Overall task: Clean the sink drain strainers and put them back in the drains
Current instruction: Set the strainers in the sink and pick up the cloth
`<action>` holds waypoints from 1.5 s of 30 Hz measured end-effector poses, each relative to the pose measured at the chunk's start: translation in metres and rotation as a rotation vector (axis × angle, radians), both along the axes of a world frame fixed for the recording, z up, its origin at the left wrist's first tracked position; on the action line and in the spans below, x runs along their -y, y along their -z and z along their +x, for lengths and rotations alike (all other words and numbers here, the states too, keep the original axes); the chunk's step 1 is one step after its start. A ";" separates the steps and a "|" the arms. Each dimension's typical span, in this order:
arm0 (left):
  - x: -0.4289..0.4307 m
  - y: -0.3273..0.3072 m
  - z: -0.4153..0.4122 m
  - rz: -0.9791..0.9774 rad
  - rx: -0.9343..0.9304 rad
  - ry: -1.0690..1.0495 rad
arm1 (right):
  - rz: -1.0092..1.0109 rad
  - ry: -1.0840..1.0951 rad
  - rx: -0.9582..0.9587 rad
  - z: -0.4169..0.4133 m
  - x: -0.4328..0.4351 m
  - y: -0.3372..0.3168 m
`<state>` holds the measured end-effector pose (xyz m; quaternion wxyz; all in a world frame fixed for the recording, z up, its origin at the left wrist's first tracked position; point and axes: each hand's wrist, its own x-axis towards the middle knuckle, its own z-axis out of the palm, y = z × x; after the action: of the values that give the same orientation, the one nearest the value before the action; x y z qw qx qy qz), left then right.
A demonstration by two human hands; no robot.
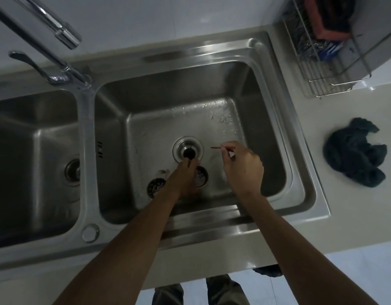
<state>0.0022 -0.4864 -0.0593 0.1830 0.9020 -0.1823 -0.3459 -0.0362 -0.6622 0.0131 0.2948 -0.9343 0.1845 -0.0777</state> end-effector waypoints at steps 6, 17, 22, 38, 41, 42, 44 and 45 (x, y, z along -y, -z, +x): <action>-0.005 -0.014 -0.006 0.014 0.049 0.002 | -0.019 0.007 0.015 -0.013 -0.012 -0.004; 0.020 -0.075 -0.004 -0.108 0.218 0.027 | -0.090 -0.039 0.225 -0.019 0.007 -0.066; 0.080 -0.109 0.018 -0.238 0.324 0.048 | -0.203 0.028 0.302 0.004 0.060 -0.114; 0.219 -0.077 0.051 -0.235 0.473 0.037 | -0.357 0.147 0.221 0.055 0.200 -0.090; 0.218 -0.071 0.052 -0.236 0.558 0.021 | -0.351 0.145 0.201 0.058 0.201 -0.079; 0.218 -0.070 0.051 -0.233 0.574 0.020 | -0.352 0.153 0.201 0.058 0.200 -0.077; 0.218 -0.069 0.051 -0.222 0.588 0.024 | -0.351 0.172 0.200 0.061 0.200 -0.074; 0.218 -0.069 0.051 -0.217 0.589 0.027 | -0.346 0.178 0.198 0.061 0.200 -0.073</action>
<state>0.0535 -0.7048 0.0097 0.2128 0.9361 -0.2754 -0.0509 0.0252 -0.8619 0.0863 0.1387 -0.9388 0.2203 -0.2254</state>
